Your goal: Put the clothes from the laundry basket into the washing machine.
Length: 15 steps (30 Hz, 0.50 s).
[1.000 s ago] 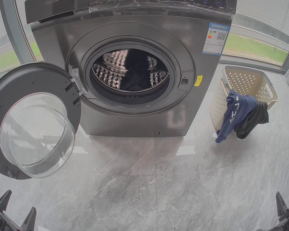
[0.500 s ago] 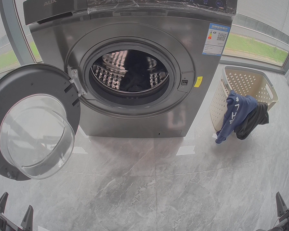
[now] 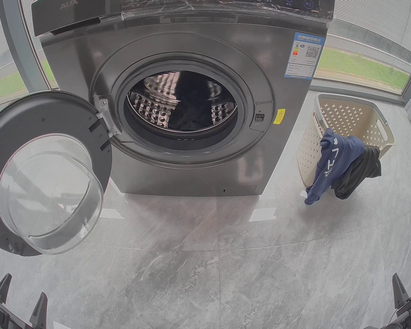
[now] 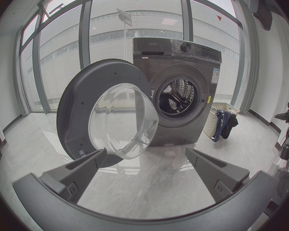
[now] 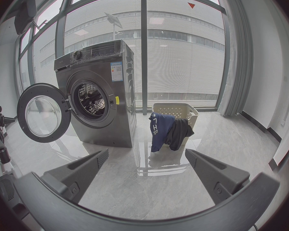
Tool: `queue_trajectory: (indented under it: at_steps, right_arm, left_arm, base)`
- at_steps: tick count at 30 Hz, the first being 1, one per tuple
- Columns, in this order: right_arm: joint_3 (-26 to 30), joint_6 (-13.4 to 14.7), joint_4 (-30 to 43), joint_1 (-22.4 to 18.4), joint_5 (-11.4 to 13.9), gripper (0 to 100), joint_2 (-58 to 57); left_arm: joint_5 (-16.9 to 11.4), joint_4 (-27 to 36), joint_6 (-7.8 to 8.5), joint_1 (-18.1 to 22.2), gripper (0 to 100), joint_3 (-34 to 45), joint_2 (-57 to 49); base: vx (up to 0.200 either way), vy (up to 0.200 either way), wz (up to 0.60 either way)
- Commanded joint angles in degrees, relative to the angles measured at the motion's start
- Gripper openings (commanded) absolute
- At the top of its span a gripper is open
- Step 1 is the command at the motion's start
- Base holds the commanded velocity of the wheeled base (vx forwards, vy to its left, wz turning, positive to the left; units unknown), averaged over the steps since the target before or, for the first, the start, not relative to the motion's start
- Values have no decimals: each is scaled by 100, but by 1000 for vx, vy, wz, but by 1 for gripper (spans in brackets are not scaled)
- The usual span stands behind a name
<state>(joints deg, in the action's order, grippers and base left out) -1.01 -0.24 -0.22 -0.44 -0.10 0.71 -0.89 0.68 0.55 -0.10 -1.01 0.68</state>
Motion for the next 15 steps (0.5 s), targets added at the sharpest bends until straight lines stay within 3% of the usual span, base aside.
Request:
queue_trajectory:
  at_steps: [1, 14, 15]
  right_arm:
    - [101, -2, 4, 0, 1, 100, -71]
    - [92, -2, -4, 0, 1, 100, -71]
    - [92, -2, -4, 0, 1, 100, -71]
  left_arm:
    - [1, 2, -2, 1, 100, 75, -16]
    - [1, 2, -2, 1, 100, 75, -16]
    - [-8, 11, 7, 1, 100, 75, -16]
  base:
    - [0, -200, 0]
    - [0, -200, 0]
    - [0, 0, 0]
